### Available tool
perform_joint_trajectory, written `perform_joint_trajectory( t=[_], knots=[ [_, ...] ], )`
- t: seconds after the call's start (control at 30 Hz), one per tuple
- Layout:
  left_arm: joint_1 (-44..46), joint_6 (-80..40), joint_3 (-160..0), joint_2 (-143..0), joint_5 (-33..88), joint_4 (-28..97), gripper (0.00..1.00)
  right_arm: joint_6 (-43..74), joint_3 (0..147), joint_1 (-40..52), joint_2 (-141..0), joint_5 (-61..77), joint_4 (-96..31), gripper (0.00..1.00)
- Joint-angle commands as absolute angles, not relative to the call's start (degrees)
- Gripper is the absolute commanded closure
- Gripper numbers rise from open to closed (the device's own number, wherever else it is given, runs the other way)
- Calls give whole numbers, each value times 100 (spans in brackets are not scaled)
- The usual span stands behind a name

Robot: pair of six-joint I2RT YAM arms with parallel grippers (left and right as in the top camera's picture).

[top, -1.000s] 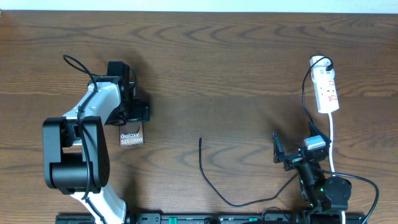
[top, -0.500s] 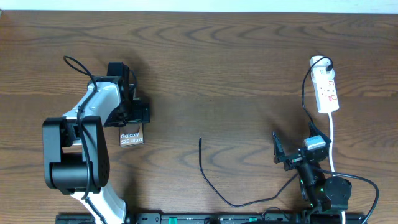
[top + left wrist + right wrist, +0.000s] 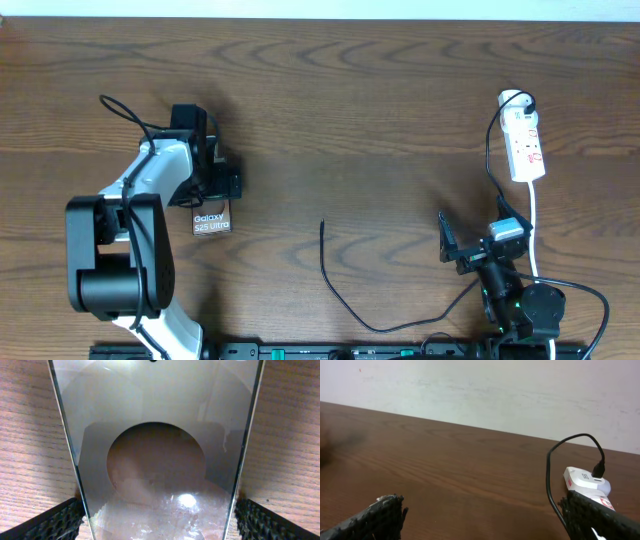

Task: Plug charger to phone and switch on socket
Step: 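Lower the left gripper and close it on the phone's bottom edge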

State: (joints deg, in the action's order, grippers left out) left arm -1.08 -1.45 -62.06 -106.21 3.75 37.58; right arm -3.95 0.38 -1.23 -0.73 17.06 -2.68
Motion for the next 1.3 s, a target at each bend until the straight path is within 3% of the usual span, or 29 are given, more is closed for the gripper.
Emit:
perform_joint_trajectory(
  t=[0.0,1.27],
  knots=[
    [-106,-128,-5922,-10932,403,3708,2,-386,32,-80,-49,1684,-298,1],
    [-106,-126,-5642,-10932,401,3457,2,-386,32,-80,-49,1684,-298,1]
  ],
)
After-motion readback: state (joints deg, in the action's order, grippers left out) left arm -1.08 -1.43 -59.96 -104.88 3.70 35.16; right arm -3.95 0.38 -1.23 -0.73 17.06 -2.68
